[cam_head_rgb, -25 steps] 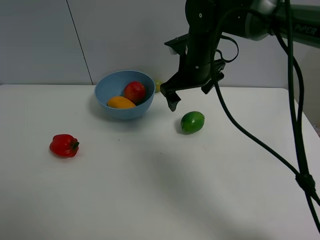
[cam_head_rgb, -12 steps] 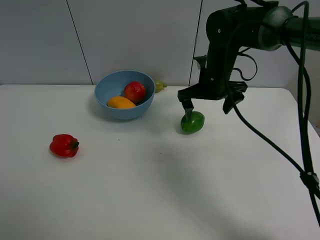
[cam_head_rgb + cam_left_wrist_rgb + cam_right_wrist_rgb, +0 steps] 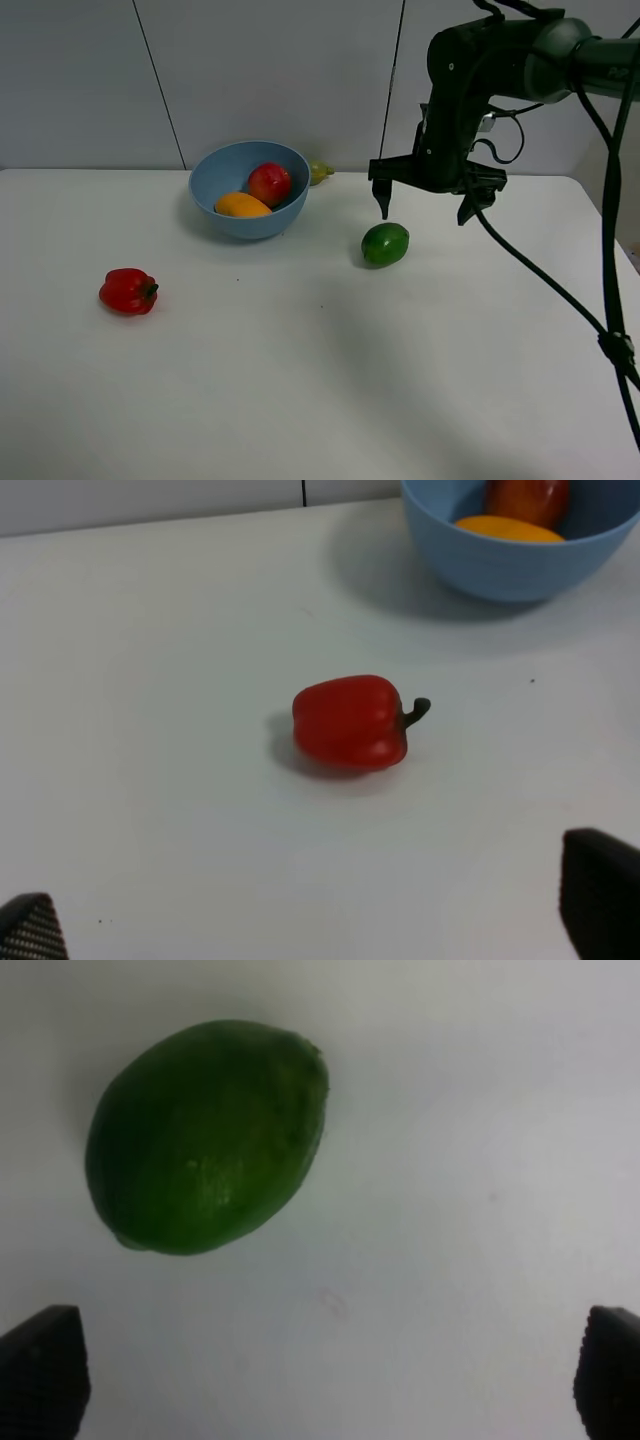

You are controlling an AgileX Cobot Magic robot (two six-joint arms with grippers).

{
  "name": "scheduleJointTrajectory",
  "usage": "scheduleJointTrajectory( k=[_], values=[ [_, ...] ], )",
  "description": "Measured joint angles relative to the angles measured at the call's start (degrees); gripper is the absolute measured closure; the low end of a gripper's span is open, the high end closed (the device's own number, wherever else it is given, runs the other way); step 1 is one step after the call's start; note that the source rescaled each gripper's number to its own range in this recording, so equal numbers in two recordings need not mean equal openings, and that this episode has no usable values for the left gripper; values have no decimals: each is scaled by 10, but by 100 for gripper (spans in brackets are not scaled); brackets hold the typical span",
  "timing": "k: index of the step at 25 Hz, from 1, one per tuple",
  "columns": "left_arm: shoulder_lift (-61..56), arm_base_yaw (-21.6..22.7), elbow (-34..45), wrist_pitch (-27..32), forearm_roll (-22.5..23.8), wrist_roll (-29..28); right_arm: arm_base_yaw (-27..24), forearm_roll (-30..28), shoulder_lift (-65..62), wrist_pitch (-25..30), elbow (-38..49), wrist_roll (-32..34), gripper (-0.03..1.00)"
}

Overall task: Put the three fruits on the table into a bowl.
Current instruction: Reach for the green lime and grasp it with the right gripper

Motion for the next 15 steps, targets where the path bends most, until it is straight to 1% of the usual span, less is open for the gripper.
scheduleJointTrajectory(
  k=[2, 5, 8, 9, 11, 15],
  values=[
    [0, 0, 0, 0, 0, 0, 0, 16, 17, -3, 1, 1, 5],
    [0, 0, 0, 0, 0, 0, 0, 41, 35, -17, 3, 22, 5],
    [0, 0, 0, 0, 0, 0, 0, 44, 41, -45, 3, 49, 6],
    [0, 0, 0, 0, 0, 0, 0, 44, 41, -45, 3, 49, 6],
    [0, 0, 0, 0, 0, 0, 0, 50, 42, -68, 3, 76, 6],
    [0, 0, 0, 0, 0, 0, 0, 69, 53, -78, 3, 100, 6]
  ],
)
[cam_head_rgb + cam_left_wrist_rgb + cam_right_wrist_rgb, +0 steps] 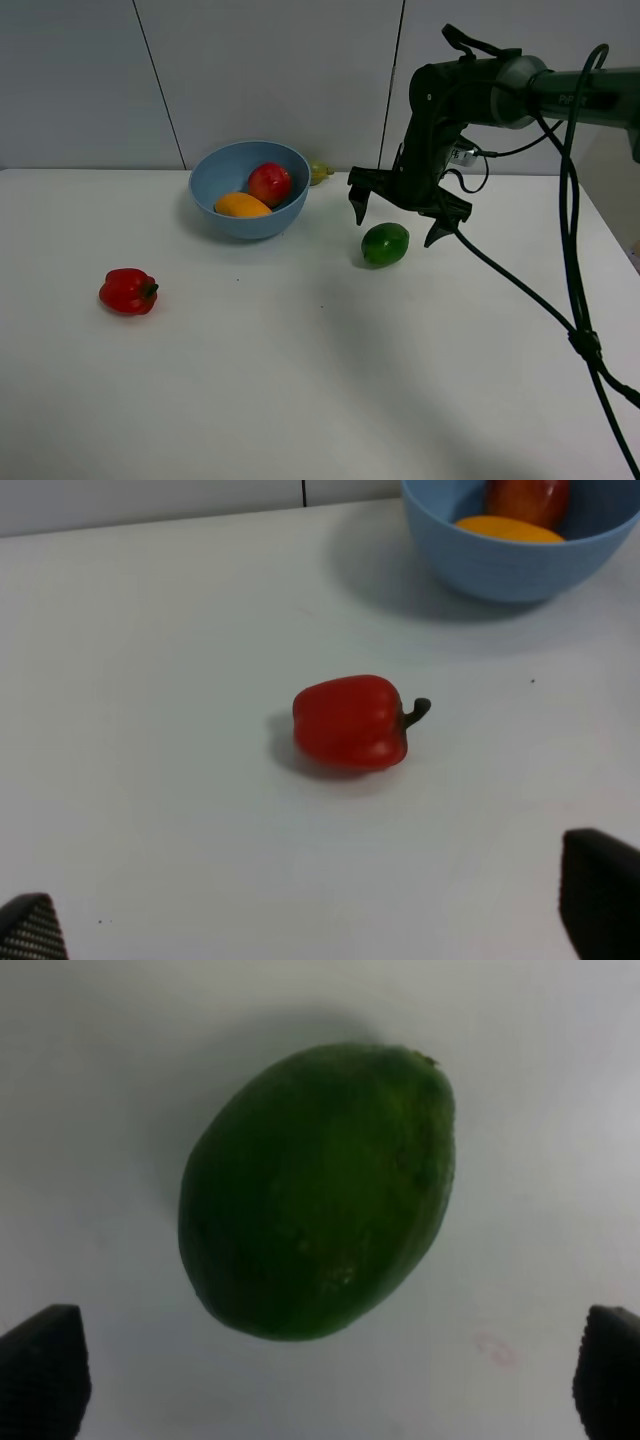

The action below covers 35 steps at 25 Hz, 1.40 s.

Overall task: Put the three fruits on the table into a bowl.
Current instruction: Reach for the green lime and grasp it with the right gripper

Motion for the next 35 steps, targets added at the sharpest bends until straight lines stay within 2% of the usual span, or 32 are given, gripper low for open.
scheduleJointTrajectory(
  k=[3, 8, 15, 29, 32, 34, 35],
  values=[
    [0, 0, 0, 0, 0, 0, 0, 1, 7, -6, 0, 13, 6],
    [0, 0, 0, 0, 0, 0, 0, 0, 12, -27, 0, 19, 13],
    [0, 0, 0, 0, 0, 0, 0, 4, 30, -33, 0, 19, 13],
    [0, 0, 0, 0, 0, 0, 0, 17, 71, -77, 0, 19, 17],
    [0, 0, 0, 0, 0, 0, 0, 19, 78, -80, 0, 19, 26],
    [0, 0, 0, 0, 0, 0, 0, 19, 81, -82, 0, 19, 39],
    [0, 0, 0, 0, 0, 0, 0, 19, 81, -82, 0, 19, 50]
  ],
)
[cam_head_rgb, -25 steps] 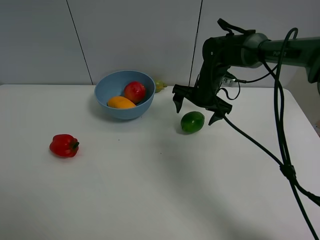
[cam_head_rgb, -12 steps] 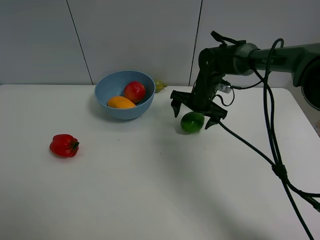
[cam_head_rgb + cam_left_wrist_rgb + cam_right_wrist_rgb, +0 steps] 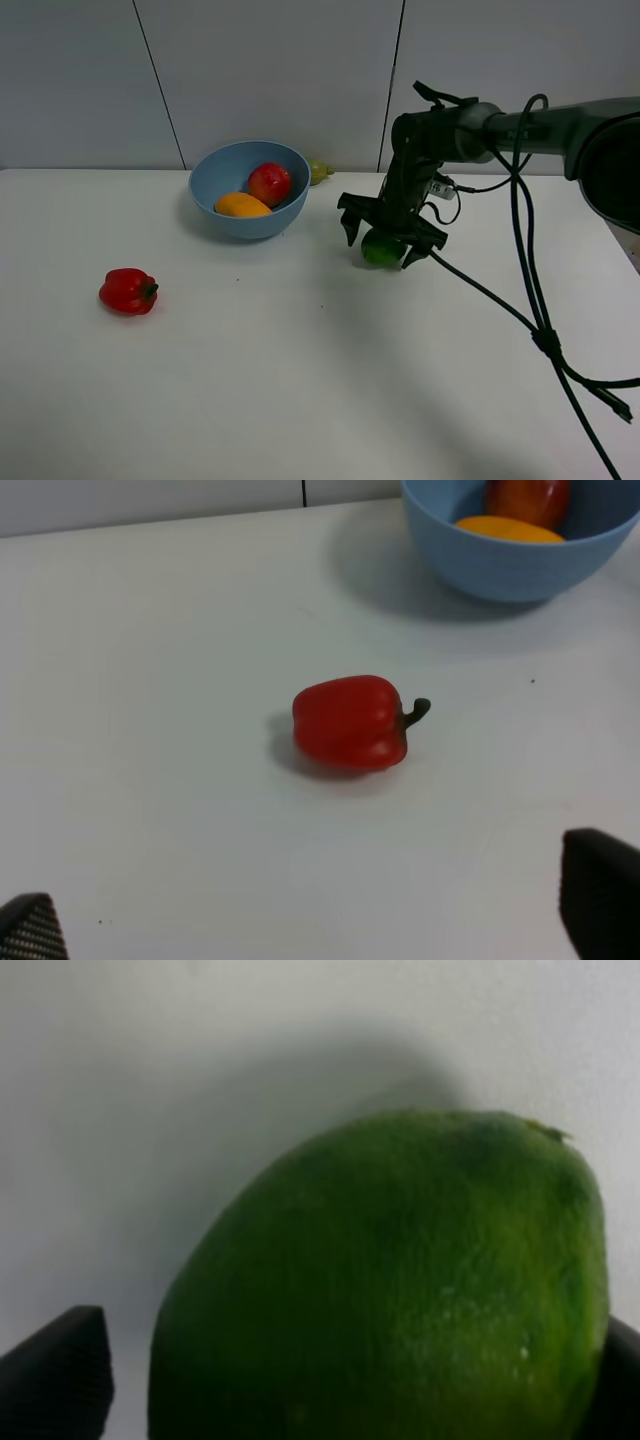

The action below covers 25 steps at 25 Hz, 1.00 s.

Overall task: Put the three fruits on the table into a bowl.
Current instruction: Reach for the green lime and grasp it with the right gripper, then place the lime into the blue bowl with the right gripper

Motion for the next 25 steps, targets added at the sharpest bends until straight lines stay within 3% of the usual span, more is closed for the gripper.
scheduleJointTrajectory(
  k=[2, 3, 7, 11, 18, 21, 25],
  values=[
    [0, 0, 0, 0, 0, 0, 0, 0, 0, -1, 0, 0, 79],
    [0, 0, 0, 0, 0, 0, 0, 0, 0, -3, 0, 0, 81],
    [0, 0, 0, 0, 0, 0, 0, 0, -1, -2, 0, -23, 81],
    [0, 0, 0, 0, 0, 0, 0, 0, -11, -1, 0, -101, 81],
    [0, 0, 0, 0, 0, 0, 25, -5, -121, -9, 0, -362, 81],
    [0, 0, 0, 0, 0, 0, 49, -1, -174, -64, 0, -459, 81],
    [0, 0, 0, 0, 0, 0, 68, 24, -188, -178, 0, -520, 81]
  ],
)
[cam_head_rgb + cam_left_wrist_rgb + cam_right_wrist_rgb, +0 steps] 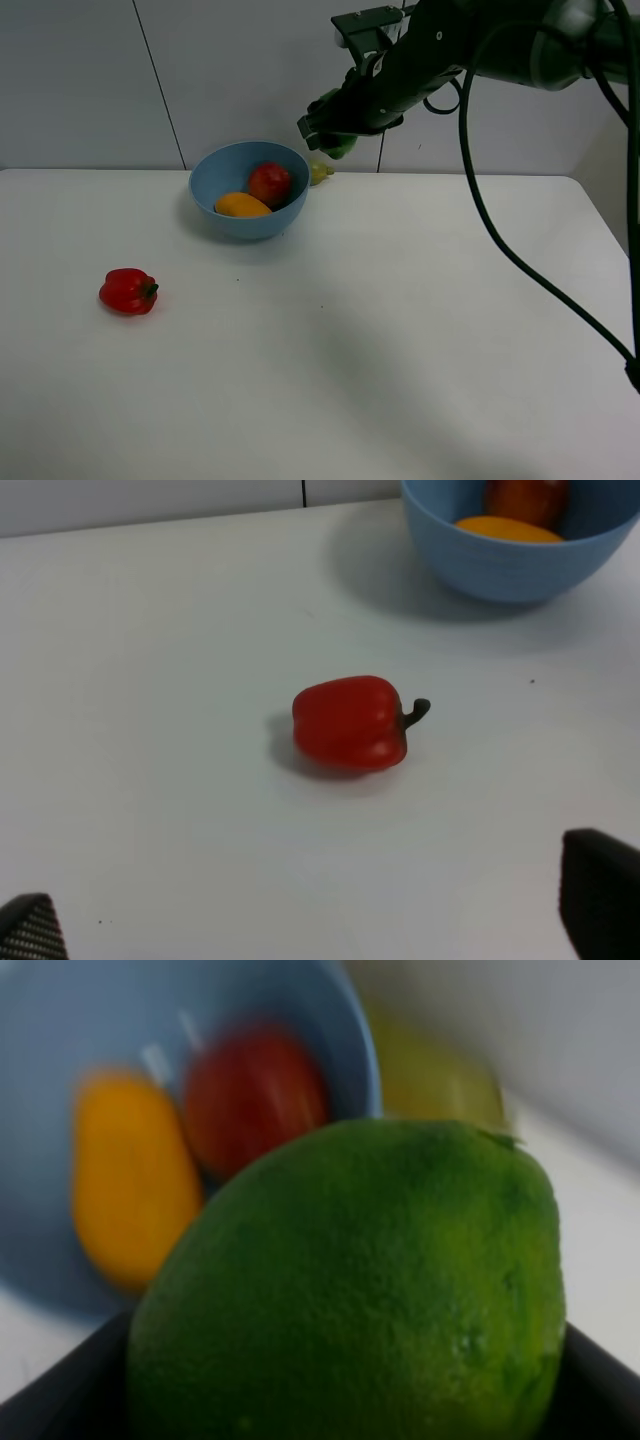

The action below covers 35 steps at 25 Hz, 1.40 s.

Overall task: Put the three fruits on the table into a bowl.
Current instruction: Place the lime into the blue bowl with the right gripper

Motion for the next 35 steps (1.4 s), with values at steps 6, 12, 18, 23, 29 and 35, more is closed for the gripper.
scheduleJointTrajectory(
  k=[6, 12, 18, 23, 29, 35],
  values=[
    [0, 0, 0, 0, 0, 0, 17, 24, 61, -116, -12, -7, 81],
    [0, 0, 0, 0, 0, 0, 40, 30, 171, -118, -131, -7, 81],
    [0, 0, 0, 0, 0, 0, 59, 32, 249, -90, -229, -26, 81],
    [0, 0, 0, 0, 0, 0, 65, 33, 266, -77, -239, -54, 81],
    [0, 0, 0, 0, 0, 0, 66, 32, 266, -73, -240, -81, 81],
    [0, 0, 0, 0, 0, 0, 66, 31, 266, -57, -240, -84, 81]
  ],
)
